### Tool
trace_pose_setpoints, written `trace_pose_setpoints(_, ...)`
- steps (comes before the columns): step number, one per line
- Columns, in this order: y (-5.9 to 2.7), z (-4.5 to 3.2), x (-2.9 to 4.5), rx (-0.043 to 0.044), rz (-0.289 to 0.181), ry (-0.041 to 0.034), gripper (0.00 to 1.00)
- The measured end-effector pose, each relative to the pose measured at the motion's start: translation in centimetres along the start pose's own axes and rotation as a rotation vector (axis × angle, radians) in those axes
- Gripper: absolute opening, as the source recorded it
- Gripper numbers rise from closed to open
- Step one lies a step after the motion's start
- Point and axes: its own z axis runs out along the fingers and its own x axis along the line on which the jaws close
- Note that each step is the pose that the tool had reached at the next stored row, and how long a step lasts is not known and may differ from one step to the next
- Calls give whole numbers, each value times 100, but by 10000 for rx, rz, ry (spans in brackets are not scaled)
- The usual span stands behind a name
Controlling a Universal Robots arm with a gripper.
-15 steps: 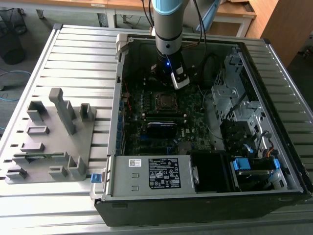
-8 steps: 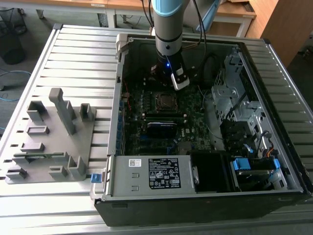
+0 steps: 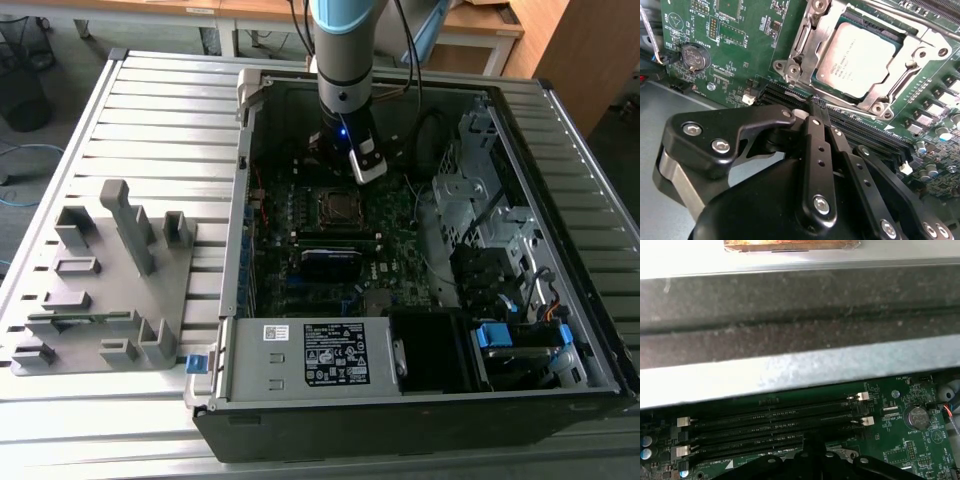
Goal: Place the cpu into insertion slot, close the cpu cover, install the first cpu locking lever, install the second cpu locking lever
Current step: 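Install the first cpu locking lever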
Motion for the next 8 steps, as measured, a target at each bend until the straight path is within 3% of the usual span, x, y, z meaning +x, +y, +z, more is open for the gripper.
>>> trace_pose_setpoints(8,23,5,4,2,126,-27,10)
